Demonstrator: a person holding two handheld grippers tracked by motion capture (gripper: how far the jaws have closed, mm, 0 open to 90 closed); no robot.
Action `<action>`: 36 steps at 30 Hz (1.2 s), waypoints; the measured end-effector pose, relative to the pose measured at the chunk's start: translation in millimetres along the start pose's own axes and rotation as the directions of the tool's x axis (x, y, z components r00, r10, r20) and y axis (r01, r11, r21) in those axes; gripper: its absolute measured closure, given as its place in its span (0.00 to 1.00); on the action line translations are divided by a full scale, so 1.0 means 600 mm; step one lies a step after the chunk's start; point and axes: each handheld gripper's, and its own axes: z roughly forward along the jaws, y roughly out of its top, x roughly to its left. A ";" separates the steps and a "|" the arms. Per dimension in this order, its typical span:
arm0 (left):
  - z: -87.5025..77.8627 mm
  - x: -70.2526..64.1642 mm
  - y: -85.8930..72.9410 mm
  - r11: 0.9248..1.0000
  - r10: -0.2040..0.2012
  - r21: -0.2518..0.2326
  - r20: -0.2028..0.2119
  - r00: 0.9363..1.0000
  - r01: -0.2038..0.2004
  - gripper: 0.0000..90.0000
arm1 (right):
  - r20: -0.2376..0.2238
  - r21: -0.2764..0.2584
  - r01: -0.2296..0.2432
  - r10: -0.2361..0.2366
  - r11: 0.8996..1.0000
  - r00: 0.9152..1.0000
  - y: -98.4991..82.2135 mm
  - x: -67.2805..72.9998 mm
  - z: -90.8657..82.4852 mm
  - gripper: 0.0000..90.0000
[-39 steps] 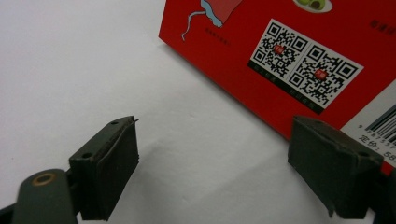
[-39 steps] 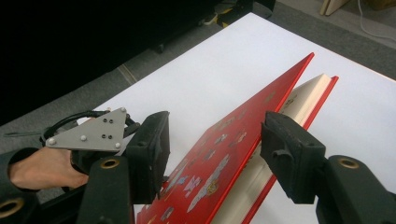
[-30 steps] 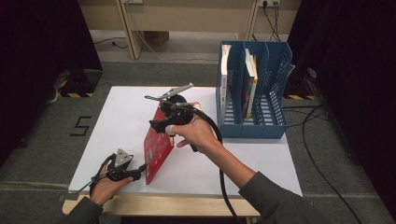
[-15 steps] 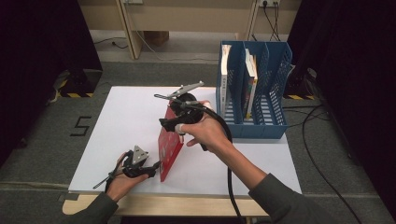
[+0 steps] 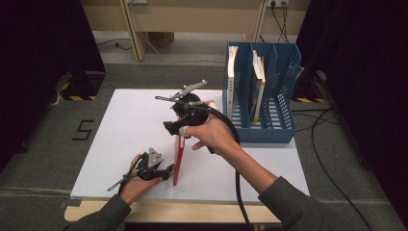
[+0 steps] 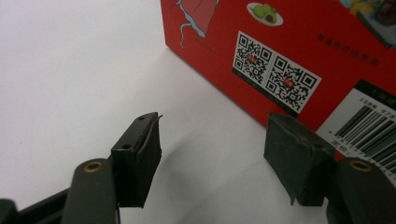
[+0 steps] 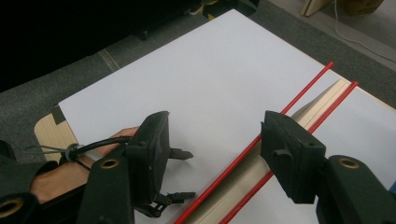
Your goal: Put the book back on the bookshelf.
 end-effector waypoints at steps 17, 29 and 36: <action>-0.016 0.008 0.000 0.999 -0.013 -0.048 0.005 1.000 0.013 0.21 | 0.002 -0.043 -0.004 0.004 0.999 1.000 0.024 0.013 -0.002 0.44; -0.013 0.003 0.001 0.999 -0.005 -0.039 0.013 1.000 0.006 0.20 | -0.028 0.198 -0.159 0.168 0.967 0.985 -0.018 -0.068 0.045 0.53; -0.013 0.001 -0.001 0.999 0.004 -0.035 0.026 1.000 -0.003 0.20 | 0.031 0.195 -0.088 0.083 0.977 0.996 -0.020 -0.078 0.039 0.67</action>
